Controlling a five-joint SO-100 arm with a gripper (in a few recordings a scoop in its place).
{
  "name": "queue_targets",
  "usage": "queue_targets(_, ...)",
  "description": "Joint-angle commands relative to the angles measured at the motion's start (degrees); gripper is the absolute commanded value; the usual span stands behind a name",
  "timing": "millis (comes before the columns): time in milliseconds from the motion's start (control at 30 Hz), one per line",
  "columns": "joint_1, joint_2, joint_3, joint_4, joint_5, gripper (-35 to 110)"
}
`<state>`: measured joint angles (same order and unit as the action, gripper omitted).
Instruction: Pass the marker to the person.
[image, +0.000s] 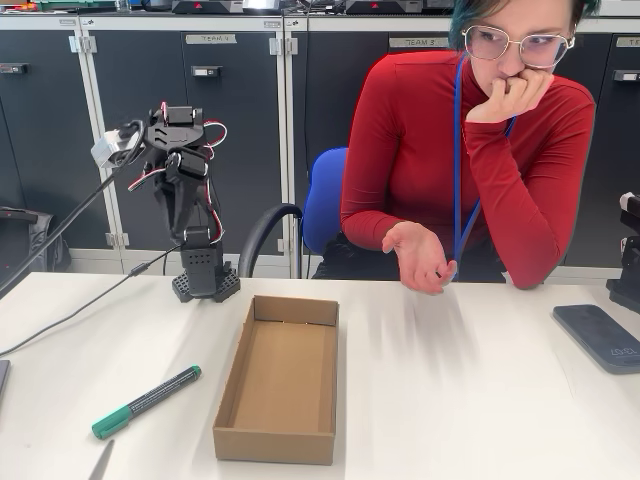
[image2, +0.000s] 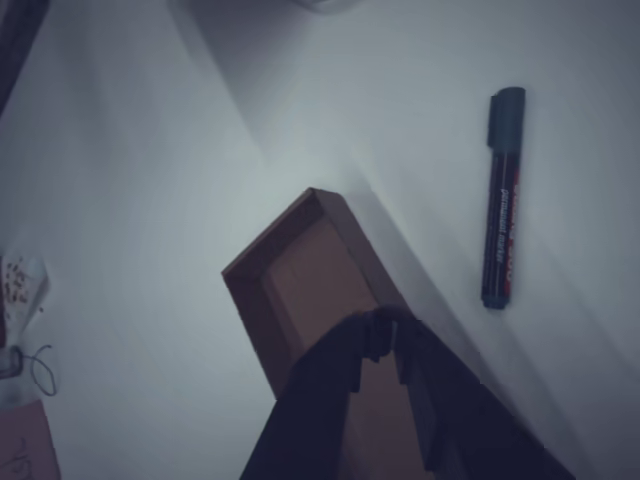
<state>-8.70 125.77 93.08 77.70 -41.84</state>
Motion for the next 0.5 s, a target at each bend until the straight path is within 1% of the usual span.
queue_targets(0,2.0,-8.1,-4.6,0.2,-0.8,-5)
queue_targets(100,3.1,-13.4,-4.6,0.3,-0.9,-5)
queue_targets(300,2.2,-19.3,-3.0,4.2,-3.3,-5)
queue_targets(467,2.1,-23.1,-1.1,6.1,-9.4,-4)
